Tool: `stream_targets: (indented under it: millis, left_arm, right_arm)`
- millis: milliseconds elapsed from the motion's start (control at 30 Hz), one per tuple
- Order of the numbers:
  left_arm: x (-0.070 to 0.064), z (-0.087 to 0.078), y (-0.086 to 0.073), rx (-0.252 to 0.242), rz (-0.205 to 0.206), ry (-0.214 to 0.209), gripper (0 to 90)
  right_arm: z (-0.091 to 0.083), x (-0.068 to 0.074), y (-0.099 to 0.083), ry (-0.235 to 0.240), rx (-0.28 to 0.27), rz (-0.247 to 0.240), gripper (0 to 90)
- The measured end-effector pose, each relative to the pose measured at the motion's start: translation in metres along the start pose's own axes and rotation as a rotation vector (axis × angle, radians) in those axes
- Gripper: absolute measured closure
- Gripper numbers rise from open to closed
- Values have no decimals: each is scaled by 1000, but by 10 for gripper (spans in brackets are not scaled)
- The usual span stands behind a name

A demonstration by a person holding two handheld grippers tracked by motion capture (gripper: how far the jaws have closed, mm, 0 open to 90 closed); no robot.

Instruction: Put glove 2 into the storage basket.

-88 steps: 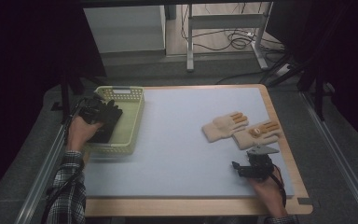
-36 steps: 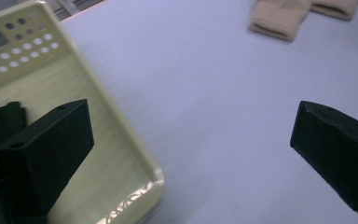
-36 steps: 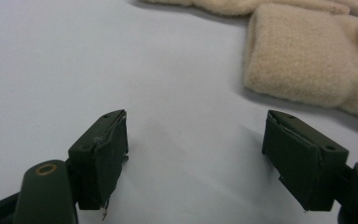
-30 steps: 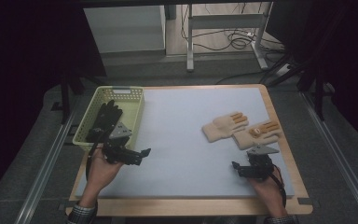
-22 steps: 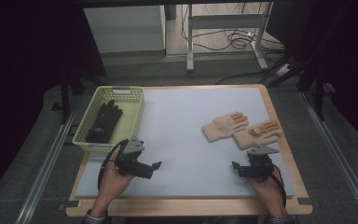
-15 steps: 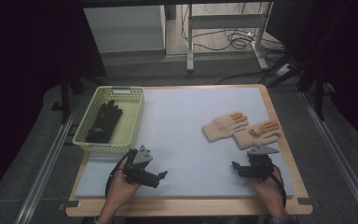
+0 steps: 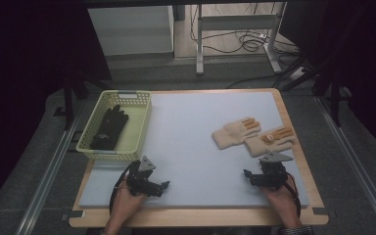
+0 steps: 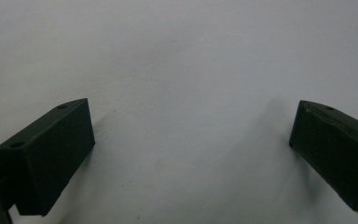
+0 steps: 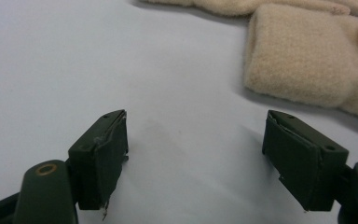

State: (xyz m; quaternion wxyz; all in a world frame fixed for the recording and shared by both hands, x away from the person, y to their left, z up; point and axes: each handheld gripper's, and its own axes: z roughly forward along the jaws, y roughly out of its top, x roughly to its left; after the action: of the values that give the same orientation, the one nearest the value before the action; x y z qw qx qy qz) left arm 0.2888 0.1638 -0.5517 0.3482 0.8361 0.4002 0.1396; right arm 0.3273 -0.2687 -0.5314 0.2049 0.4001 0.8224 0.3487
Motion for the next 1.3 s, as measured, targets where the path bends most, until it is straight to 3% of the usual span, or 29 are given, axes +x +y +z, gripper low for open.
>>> stream_targets:
  millis: [700,867,1033,1133,1300]
  left_arm:
    - [0,0,-1,-7,3,2,1]
    - [0,0,-1,-8,2,2,1]
    - [0,0,-1,-8,2,2,1]
    - [0,0,-1,-8,2,2,1]
    - [0,0,-1,-7,2,2,1]
  right_arm:
    - [-1,0,4,1,12,10,214]
    - [-6,-1,24,46,-14,36,215]
    - [-1,-4,43,43,-13,14,219]
    - [4,-7,52,62,-23,38,219]
    - [15,-12,67,50,-21,40,225]
